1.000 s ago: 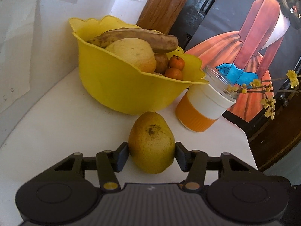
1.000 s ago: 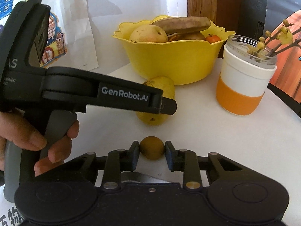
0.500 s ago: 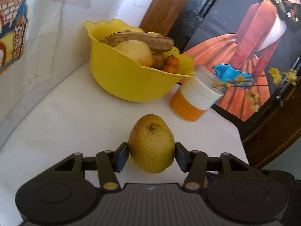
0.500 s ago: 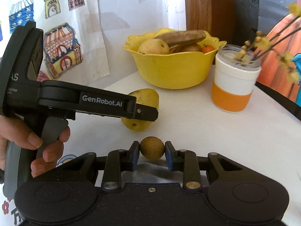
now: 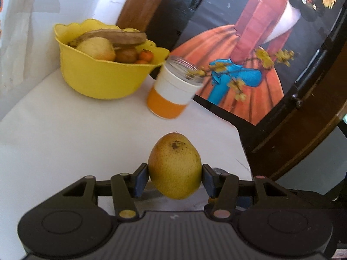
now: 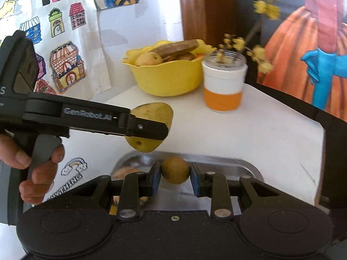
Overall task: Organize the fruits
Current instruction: 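Carry the pear and small brown fruit onto the tray and lower them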
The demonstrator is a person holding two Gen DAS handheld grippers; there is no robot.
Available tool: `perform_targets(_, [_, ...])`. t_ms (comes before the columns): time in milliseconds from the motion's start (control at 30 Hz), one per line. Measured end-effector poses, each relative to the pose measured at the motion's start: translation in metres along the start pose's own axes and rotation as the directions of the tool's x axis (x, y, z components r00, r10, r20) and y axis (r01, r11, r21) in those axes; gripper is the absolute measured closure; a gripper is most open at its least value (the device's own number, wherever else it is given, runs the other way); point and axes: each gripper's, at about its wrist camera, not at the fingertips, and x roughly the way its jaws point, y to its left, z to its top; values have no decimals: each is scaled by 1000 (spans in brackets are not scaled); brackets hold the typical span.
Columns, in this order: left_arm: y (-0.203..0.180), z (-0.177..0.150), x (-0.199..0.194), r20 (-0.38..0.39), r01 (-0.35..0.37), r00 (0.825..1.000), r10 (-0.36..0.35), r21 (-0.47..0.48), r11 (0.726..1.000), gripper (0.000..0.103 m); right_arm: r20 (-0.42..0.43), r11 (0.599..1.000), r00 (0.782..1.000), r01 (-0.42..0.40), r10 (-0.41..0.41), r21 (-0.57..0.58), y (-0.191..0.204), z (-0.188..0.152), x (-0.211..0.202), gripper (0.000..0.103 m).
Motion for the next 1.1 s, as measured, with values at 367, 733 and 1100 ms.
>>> perform_targets(367, [-38, -23, 9, -62, 6, 998, -2, 58, 998, 46, -13, 999, 1000, 20, -19, 48, -22, -33, -23, 72])
perform_targets(733, [-59, -44, 16, -100, 5, 995, 5, 97, 995, 46, 13, 999, 999, 40, -40, 37, -26, -60, -43, 72])
perform_targets(1100, [-65, -49, 16, -106, -2, 994, 14, 117, 993, 46, 28, 998, 999, 44, -46, 45, -30, -71, -51, 72])
